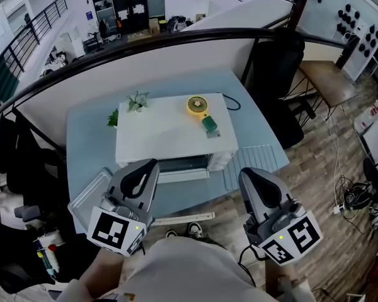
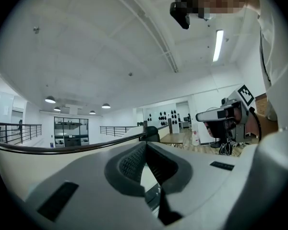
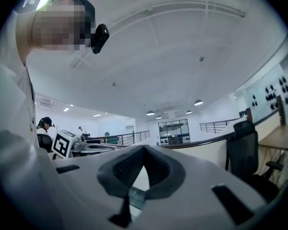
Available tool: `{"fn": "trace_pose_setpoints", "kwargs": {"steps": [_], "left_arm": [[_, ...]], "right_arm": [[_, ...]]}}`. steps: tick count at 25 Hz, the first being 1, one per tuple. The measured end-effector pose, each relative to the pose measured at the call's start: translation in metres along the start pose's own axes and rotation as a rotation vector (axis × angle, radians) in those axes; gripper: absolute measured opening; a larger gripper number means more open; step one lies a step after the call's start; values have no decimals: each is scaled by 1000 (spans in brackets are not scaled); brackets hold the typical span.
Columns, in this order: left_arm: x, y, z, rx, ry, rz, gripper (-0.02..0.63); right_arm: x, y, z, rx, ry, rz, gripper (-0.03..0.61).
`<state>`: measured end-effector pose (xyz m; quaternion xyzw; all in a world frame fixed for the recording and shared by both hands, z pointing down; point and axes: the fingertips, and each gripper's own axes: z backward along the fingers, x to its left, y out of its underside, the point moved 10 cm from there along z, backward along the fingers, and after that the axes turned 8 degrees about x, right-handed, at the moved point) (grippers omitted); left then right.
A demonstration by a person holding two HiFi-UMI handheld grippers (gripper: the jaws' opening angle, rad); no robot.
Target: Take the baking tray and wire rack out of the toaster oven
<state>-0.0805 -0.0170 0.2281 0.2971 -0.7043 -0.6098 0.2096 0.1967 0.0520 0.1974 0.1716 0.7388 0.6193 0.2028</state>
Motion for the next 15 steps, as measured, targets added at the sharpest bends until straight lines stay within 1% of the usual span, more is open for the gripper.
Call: {"fn": "trace_pose_setpoints", "kwargs": {"steps": [8,15], "left_arm": [[13,-2,9,10,-36,2,5],[20,-3,17,19,-41,-4,5]], "right_arm": [[-1,-1,-14,17,-23,-3,3],[5,2,-22,42,-32,0,3]]}}
